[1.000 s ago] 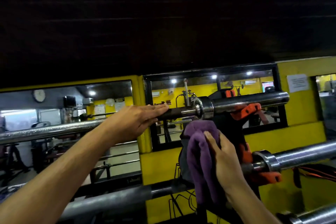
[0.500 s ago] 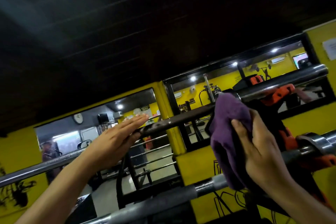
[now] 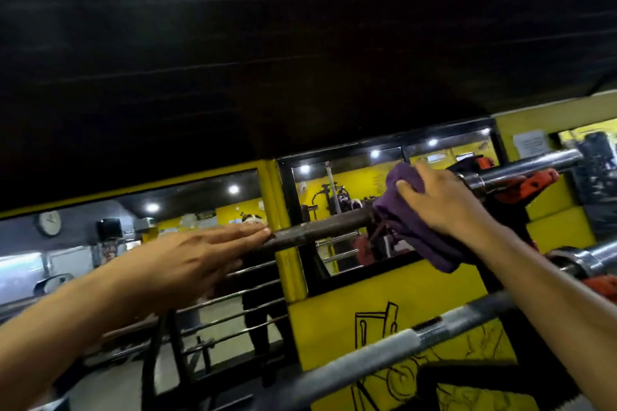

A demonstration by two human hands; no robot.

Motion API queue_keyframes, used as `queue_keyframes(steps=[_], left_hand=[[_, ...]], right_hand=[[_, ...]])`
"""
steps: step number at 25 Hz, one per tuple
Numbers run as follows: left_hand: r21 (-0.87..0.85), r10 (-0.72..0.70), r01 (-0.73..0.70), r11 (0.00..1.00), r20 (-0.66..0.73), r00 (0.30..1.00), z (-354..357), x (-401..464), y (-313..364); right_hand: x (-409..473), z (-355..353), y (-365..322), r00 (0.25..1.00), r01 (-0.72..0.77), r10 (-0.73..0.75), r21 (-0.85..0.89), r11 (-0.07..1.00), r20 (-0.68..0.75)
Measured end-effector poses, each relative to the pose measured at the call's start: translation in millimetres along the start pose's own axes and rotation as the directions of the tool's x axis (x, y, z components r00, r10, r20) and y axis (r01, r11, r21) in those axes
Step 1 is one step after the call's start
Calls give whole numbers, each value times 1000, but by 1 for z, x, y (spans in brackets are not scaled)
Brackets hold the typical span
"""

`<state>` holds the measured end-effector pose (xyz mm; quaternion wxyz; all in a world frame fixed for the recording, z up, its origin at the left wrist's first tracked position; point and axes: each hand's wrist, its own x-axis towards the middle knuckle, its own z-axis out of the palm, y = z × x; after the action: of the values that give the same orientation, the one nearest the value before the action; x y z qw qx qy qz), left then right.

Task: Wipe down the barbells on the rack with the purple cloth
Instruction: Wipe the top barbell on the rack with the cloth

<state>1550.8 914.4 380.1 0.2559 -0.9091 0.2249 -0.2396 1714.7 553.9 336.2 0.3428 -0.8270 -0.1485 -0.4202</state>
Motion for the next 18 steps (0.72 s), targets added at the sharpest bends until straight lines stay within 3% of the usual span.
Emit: queue_keyframes(steps=[2, 3, 5, 6, 9, 12, 15, 16, 18], left_hand=[[-36, 61, -61, 998, -3, 998, 6, -12, -10], [-55, 79, -80, 995, -21, 997, 10, -14, -16], [-81, 99, -102, 991, -46, 994, 18, -12, -21], [-98, 114, -120, 988, -62, 992, 20, -13, -21], [-104, 125, -135, 985, -94, 988, 21, -12, -25], [-98, 159, -169, 981, -101, 982, 24, -10, -27], [-113, 165, -176, 978, -101, 981, 29, -7, -30], [-117, 161, -173, 978, -104, 981, 30, -6, -31], [-112, 173, -185, 976, -109, 979, 30, -6, -31]], right_hand=[[5, -3, -12, 1000, -6, 2, -200, 980, -21], [7, -5, -18, 992, -4, -28, -256, 967, -122], [2, -11, -34, 935, 28, -93, -192, 981, -342], [-3, -9, -47, 924, 63, -107, -130, 990, -367], [-21, 33, -98, 976, 170, -159, 57, 984, -150], [-52, 88, -130, 883, 409, -429, -137, 902, -192], [-48, 91, -115, 774, 524, -585, -277, 806, -240], [-39, 86, -100, 769, 508, -590, -325, 798, -246], [-17, 66, -58, 828, 401, -505, -372, 837, -244]])
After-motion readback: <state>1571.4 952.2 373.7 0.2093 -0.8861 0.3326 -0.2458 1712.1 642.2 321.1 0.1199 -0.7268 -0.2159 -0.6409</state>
